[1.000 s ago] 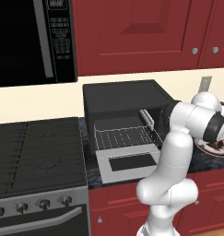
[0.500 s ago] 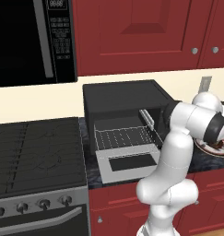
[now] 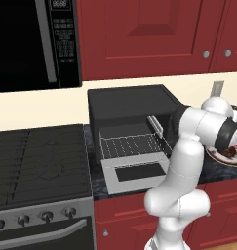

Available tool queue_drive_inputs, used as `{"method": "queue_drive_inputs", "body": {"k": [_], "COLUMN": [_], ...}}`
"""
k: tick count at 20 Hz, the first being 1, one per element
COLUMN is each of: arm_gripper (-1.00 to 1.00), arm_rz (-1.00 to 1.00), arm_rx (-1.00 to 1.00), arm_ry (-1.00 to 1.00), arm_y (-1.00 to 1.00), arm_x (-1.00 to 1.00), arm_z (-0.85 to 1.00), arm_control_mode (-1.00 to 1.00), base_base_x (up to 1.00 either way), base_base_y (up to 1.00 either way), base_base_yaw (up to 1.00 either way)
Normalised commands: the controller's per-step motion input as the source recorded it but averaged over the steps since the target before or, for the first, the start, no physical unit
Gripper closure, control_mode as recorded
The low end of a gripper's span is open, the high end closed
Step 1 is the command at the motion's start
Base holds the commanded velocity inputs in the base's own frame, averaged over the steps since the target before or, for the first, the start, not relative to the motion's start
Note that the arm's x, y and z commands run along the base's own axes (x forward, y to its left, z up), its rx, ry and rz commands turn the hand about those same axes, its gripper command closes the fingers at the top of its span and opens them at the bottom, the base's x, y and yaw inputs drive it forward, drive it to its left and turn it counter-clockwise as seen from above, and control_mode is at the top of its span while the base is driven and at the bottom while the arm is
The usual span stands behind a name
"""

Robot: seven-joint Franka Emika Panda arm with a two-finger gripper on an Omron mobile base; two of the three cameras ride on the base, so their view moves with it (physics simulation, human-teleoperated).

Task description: Pick up the bagel from the plate, place it on the toaster oven rack, close the door, and set the timer.

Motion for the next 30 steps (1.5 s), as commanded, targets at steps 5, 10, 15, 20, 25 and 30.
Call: {"method": "queue_drive_inputs", "body": {"k": [5,10,15,20,25,30], "arm_gripper": [-1.0,-1.0,-1.0,-1.0,-1.0,1.0], "arm_rz": [0.0,0.0,0.0,0.0,0.0,0.0], "arm_rx": [-0.02,-0.01,-0.01,0.0,0.0,0.0], "arm_ry": [-0.01,0.0,0.0,0.0,0.0,0.01], "arm_y": [0.0,-0.15,-0.26,-0.15,0.0,0.11], "arm_x": [0.2,0.22,0.09,-0.18,-0.17,0.0], "arm_z": [0.01,0.0,-0.07,-0.22,-0.23,-0.19], "arm_control_mode": [-1.0,-1.0,-1.0,-1.0,-1.0,-1.0], "base_base_x": [0.0,0.0,0.0,0.0,0.0,0.0], "base_base_y": [0.0,0.0,0.0,0.0,0.0,0.0], "base_base_yaw": [0.0,0.0,0.0,0.0,0.0,0.0]}}
